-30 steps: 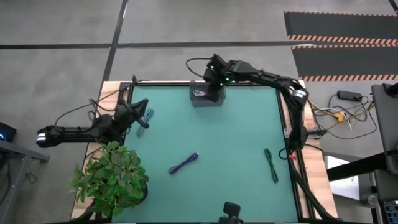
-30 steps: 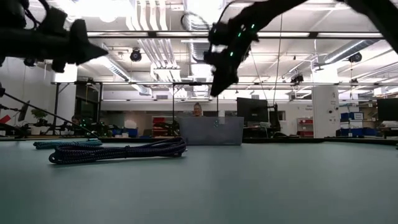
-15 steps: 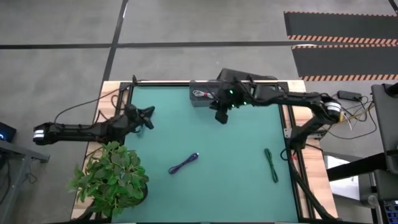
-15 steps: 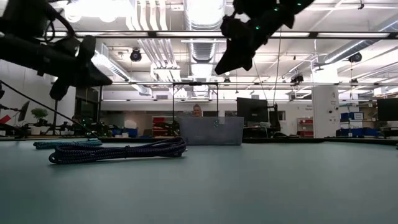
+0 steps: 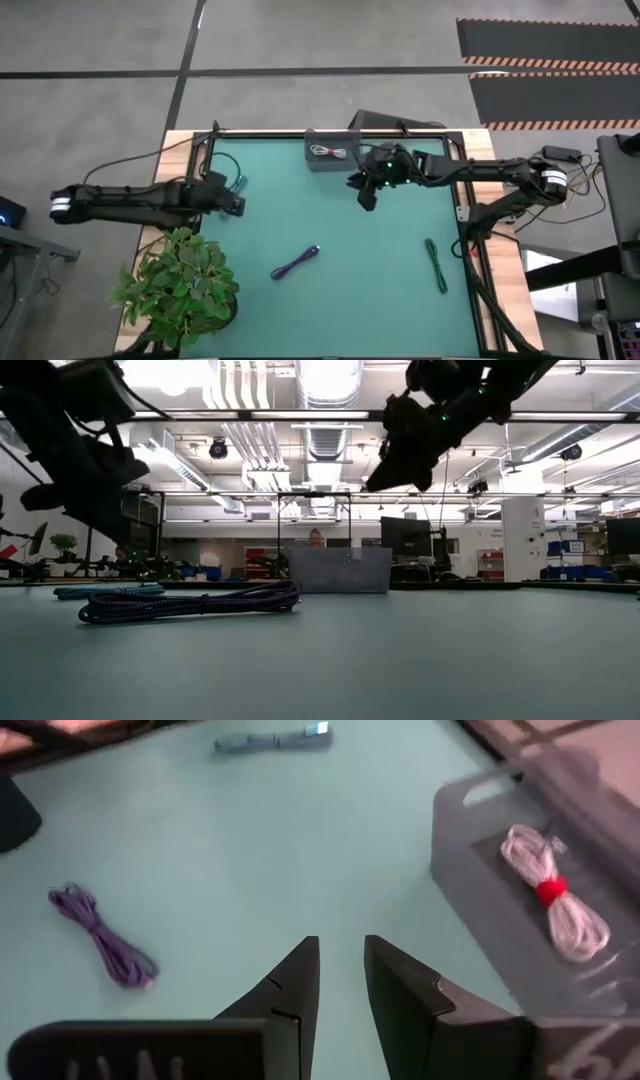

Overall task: Pick and place USB-C Cables
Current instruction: Put the blue charger cable into the black container

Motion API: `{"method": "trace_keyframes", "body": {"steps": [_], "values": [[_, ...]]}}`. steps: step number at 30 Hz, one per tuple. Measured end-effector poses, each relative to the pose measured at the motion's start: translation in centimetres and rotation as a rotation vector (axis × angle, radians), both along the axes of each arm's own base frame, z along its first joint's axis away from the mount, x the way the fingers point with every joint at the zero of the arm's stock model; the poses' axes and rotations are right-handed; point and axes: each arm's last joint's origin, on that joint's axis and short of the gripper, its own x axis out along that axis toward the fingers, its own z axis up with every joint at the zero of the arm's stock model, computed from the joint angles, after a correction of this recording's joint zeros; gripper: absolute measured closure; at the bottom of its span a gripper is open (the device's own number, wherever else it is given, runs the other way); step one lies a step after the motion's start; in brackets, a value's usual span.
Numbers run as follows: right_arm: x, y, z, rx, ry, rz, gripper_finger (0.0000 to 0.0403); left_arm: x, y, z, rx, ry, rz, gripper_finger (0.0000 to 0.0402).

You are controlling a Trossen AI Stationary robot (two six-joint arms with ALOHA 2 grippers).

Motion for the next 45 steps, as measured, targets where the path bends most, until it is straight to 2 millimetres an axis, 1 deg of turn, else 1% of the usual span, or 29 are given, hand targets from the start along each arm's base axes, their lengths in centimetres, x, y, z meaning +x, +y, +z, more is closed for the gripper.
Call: {"method": "trace_keyframes", "body": {"steps": [6, 16, 20, 26, 30, 36, 39, 42, 45], "values": [[-0.2, 0.0, -1.3, -0.028, -0.034, 0.008, 0.0334, 1.2, 0.0, -1.1, -0.109, 0.125, -0.056, 0.0402], [-0.2, 0.0, -1.3, -0.025, -0.049, 0.004, 0.0330, 2.2, 0.6, -2.8, -0.145, 0.263, -0.025, 0.0402], [-0.2, 0.0, -1.4, -0.059, -0.042, 0.027, 0.0332, 2.6, 0.9, -3.0, -0.151, 0.292, -0.007, 0.0402], [0.0, 0.0, -1.0, -0.131, -0.084, 0.060, 0.0324, 3.1, 1.5, -2.7, -0.156, 0.293, 0.028, 0.0397], [0.0, -0.1, -1.0, -0.143, -0.079, 0.066, 0.0320, 3.0, 2.0, -2.8, -0.162, 0.301, 0.065, 0.0368], [0.0, -0.1, -1.2, -0.142, -0.072, 0.067, 0.0320, 3.0, 2.7, -2.9, -0.169, 0.298, 0.108, 0.0301], [-0.1, -0.2, -1.3, -0.149, -0.069, 0.069, 0.0323, 3.2, 2.9, -2.8, -0.153, 0.294, 0.074, 0.0274], [-0.1, -0.2, -1.4, -0.144, -0.065, 0.065, 0.0326, 3.5, 3.0, -3.0, -0.132, 0.288, 0.025, 0.0258], [-0.2, -0.2, -1.6, -0.135, -0.061, 0.060, 0.0324, 3.8, 3.1, -3.3, -0.111, 0.279, -0.019, 0.0254]]}}
